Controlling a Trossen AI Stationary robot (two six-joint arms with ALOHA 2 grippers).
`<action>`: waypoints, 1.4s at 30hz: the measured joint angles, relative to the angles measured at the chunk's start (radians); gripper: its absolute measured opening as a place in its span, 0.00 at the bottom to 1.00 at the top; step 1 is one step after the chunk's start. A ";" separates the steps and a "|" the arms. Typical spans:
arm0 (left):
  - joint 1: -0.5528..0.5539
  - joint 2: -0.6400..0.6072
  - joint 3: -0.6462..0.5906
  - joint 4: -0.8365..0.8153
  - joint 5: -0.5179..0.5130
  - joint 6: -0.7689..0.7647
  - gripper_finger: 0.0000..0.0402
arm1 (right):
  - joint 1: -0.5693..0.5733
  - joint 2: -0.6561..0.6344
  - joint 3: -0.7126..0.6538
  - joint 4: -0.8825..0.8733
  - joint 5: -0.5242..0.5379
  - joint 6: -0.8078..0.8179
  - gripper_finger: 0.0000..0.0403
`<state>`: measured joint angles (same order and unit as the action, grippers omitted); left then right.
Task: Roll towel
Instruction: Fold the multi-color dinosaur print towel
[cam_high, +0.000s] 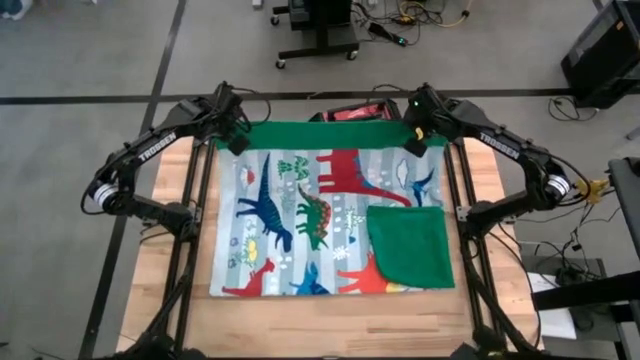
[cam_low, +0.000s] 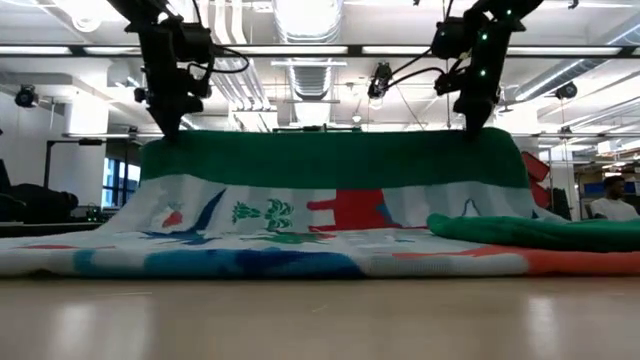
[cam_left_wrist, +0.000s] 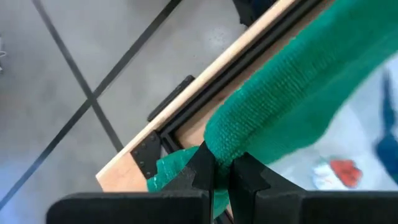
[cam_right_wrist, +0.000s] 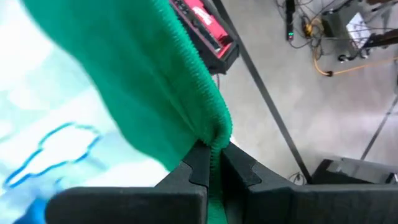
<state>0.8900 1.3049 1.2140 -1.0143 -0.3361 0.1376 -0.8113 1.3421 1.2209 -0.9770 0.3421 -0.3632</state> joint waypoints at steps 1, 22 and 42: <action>-0.007 -0.012 0.000 -0.014 0.015 -0.003 0.01 | 0.010 -0.010 0.000 -0.028 -0.002 0.013 0.00; -0.187 -0.297 -0.029 -0.257 0.133 -0.208 0.01 | 0.385 -0.270 -0.015 -0.297 -0.129 0.451 0.00; -0.725 -0.519 -0.350 -0.235 0.224 -0.620 0.01 | 0.949 -0.268 -0.149 -0.382 -0.048 0.926 0.00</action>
<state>0.1653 0.7855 0.8642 -1.2492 -0.1120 -0.4827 0.1381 1.0744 1.0724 -1.3590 0.2937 0.5627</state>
